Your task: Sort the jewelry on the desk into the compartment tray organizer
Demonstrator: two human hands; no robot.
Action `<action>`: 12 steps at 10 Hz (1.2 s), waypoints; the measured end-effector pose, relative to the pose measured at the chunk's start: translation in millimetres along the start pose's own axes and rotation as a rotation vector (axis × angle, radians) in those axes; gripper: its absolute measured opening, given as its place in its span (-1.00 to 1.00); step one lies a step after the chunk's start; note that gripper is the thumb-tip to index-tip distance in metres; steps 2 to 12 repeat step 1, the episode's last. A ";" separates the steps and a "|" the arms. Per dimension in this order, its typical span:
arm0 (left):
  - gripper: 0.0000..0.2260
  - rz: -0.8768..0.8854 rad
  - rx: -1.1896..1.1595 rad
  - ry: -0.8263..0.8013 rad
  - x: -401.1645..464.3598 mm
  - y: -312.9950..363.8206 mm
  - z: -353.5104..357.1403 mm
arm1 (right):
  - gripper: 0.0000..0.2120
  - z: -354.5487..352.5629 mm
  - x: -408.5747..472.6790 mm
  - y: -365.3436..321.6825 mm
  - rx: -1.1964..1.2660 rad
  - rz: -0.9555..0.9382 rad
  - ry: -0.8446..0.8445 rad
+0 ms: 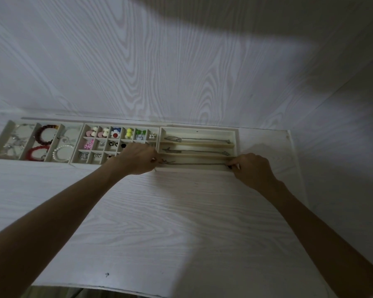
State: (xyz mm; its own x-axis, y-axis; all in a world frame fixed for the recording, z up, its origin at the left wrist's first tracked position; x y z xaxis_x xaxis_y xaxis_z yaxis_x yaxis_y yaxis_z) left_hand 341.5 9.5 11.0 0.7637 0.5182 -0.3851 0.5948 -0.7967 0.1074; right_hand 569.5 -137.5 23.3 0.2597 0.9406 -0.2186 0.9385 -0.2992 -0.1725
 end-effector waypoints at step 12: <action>-0.75 -0.076 -0.058 0.108 -7.1 -2.3 -15.8 | -0.78 -6.5 -6.1 7.2 0.108 0.075 0.074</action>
Point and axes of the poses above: each hand's wrist, its own x-axis towards the middle knuckle, its own z-axis out of the palm, y = z × x, the point moved 7 cm from there along x, towards the middle knuckle, and after that the axes turned 1 degree about -y, right-handed, at the moved point
